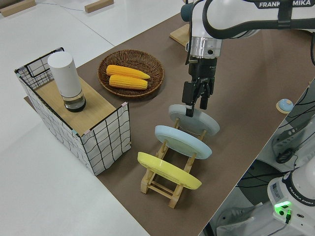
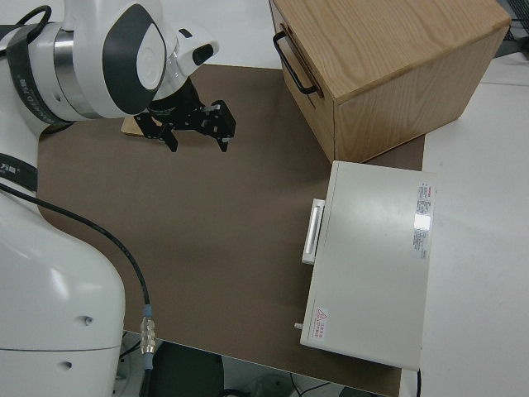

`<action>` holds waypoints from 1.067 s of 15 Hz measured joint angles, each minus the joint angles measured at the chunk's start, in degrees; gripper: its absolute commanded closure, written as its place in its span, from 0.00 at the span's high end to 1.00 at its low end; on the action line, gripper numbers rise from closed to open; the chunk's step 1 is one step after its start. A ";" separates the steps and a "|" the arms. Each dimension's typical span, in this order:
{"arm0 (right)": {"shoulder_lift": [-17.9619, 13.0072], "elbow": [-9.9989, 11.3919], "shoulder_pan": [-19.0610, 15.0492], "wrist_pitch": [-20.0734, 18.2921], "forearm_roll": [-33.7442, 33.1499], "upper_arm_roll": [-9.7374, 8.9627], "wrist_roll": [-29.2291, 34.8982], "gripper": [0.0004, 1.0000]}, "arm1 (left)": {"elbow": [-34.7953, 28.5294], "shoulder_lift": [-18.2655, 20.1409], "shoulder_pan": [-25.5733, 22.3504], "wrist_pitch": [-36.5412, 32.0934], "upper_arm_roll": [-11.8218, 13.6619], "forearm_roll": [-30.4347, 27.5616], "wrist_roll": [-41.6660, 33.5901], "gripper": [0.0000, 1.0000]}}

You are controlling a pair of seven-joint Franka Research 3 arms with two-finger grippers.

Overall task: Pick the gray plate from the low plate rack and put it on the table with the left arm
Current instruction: 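Move the left gripper down to the gray plate in the low rack, then close the left gripper on the rim of the gray plate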

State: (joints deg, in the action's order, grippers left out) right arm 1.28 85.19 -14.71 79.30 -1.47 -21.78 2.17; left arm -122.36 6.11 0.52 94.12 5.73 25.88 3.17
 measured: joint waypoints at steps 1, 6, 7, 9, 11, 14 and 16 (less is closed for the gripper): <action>0.00 0.00 0.00 0.00 0.00 0.00 0.00 0.98 | -0.41 -0.03 -0.04 0.45 0.52 0.00 0.00 0.43; 0.00 0.00 0.00 0.00 0.00 0.00 0.00 0.98 | -0.63 -0.13 -0.03 0.60 0.59 0.00 0.00 0.41; 0.00 0.00 0.00 0.00 0.00 0.00 0.00 0.98 | -0.63 -0.13 -0.01 0.60 0.56 0.00 0.01 0.33; 0.00 0.00 0.00 0.00 0.00 0.00 0.00 0.98 | -0.63 -0.12 0.03 0.66 0.51 0.00 0.07 0.19; 0.00 0.00 0.00 0.00 0.00 0.00 0.00 0.98 | -0.57 -0.10 0.04 0.73 0.49 0.00 0.08 0.18; 0.00 0.00 0.00 0.00 0.00 0.00 0.00 0.98 | -0.34 0.15 0.27 0.74 0.34 -0.04 0.15 0.14; 0.00 0.00 0.00 0.00 0.00 0.00 0.00 0.98 | -0.17 0.26 0.47 0.72 0.34 -0.07 0.28 0.13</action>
State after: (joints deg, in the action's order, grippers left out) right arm 1.28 85.19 -14.71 79.30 -1.47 -21.78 2.17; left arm -122.53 6.36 0.99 94.84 6.07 25.81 3.45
